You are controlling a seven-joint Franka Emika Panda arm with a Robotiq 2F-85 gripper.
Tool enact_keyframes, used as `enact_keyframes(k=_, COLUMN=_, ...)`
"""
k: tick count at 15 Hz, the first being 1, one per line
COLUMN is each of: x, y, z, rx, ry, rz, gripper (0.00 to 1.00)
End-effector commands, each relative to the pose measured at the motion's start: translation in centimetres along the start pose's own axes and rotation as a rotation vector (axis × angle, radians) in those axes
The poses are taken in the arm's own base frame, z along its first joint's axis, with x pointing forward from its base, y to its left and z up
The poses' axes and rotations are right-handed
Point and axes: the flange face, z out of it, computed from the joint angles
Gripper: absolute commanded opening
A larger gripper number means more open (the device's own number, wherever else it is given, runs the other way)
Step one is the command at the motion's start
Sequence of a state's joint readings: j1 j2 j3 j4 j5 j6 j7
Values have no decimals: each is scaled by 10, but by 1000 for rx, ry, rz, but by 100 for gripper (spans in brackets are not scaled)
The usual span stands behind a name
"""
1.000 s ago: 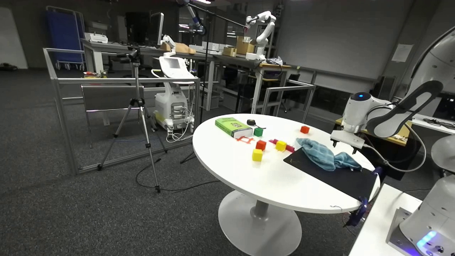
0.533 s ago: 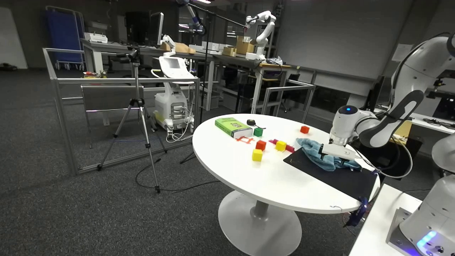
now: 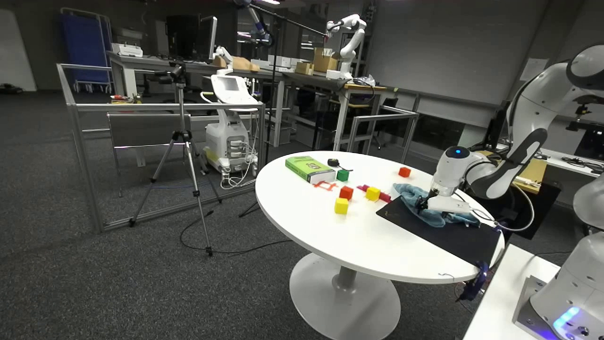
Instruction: Unfold the kitchen towel
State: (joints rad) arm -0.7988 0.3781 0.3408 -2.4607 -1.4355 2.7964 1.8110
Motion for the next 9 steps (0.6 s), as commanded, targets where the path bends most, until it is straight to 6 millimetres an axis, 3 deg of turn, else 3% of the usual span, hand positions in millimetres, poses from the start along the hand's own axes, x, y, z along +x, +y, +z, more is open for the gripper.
enact_keyframes(k=1, x=10, y=-3, z=8, rx=32, ry=18, rz=-54, gripper=73)
enact_keyframes(k=4, x=8, y=-4, z=3, rx=38, ry=30, rz=-61, gripper=51)
enact_keyframes(k=9, x=-3, y=-4, z=-46, rx=112, ry=31, rz=-37, gripper=13)
